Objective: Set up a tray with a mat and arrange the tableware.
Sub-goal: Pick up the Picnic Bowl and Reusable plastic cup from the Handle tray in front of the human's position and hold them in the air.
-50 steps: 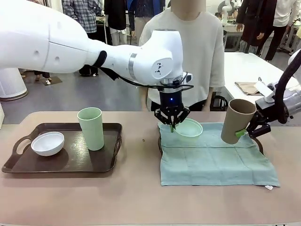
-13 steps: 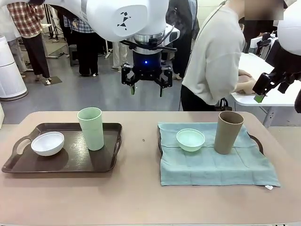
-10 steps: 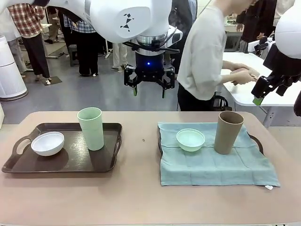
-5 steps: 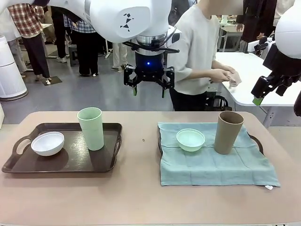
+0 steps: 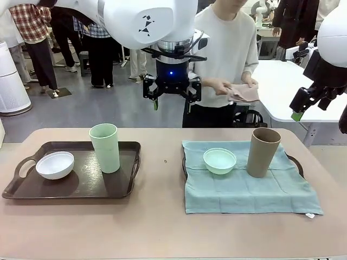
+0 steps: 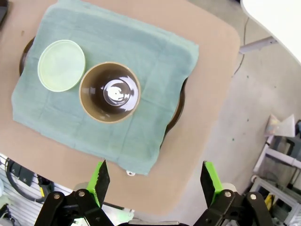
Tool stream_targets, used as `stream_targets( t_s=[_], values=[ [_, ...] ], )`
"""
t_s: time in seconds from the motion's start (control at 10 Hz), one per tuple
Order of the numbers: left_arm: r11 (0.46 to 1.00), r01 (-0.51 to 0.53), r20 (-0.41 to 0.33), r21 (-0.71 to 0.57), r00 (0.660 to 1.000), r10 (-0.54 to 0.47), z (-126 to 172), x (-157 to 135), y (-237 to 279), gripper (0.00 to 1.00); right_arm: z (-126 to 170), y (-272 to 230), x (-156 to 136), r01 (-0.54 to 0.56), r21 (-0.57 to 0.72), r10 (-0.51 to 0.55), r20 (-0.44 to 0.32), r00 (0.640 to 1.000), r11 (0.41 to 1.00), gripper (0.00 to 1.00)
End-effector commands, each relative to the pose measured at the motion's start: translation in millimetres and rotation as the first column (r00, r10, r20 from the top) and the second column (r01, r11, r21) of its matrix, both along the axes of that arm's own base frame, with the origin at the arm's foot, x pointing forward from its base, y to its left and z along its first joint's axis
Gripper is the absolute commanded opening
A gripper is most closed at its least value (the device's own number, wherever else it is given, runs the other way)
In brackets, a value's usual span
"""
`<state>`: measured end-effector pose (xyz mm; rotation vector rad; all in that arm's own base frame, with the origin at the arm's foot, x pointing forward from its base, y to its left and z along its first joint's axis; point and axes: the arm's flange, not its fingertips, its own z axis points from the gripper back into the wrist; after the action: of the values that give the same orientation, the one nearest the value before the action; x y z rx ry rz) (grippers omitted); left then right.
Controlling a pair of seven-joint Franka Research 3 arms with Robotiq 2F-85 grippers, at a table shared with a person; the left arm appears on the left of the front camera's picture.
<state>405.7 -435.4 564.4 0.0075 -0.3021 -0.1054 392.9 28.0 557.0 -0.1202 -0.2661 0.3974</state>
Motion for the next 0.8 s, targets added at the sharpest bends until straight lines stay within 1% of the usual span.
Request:
stream_targets(
  t_s=[0.0, 0.1, 0.2, 0.3, 0.4, 0.6, 0.7],
  values=[
    [1.000, 0.003, -0.089, -0.019, 0.996, -0.004, -10.0, 1.1, 34.7, 0.98, -7.9, -15.1, -0.5, 0.075, 0.024, -0.074, -0.039, 0.997, 0.997, 1.00],
    [0.997, -0.024, -0.119, -0.075, 0.993, 0.015, -5.7, 1.2, 63.9, 0.98, -2.1, -30.4, -3.9, 0.082, 0.104, -0.076, -0.057, 0.995, 0.991, 1.00],
    [0.985, -0.062, -0.117, -0.159, 0.992, 0.043, 2.8, -0.7, 101.4, 0.98, 7.0, -57.5, -8.4, 0.103, 0.201, -0.093, -0.060, 0.994, 0.974, 1.00],
    [0.971, -0.080, -0.136, -0.226, 0.989, 0.050, 9.7, 1.1, 140.7, 0.98, 12.4, -86.1, -11.3, 0.145, 0.289, -0.126, -0.082, 0.989, 0.946, 1.00],
    [0.965, -0.081, -0.153, -0.250, 0.987, 0.043, 12.7, 0.1, 180.8, 0.98, 12.1, -113.2, -17.2, 0.187, 0.369, -0.156, -0.114, 0.981, 0.910, 1.00],
    [0.967, -0.056, -0.193, -0.249, 0.981, 0.007, 8.8, 6.1, 236.8, 0.98, 4.2, -157.6, -24.3, 0.258, 0.453, -0.205, -0.163, 0.965, 0.853, 1.00],
    [0.965, -0.063, -0.224, -0.255, 0.975, 0.004, 8.6, 10.6, 261.7, 0.98, -0.9, -177.4, -27.0, 0.285, 0.498, -0.215, -0.195, 0.957, 0.819, 1.00]
  ],
)
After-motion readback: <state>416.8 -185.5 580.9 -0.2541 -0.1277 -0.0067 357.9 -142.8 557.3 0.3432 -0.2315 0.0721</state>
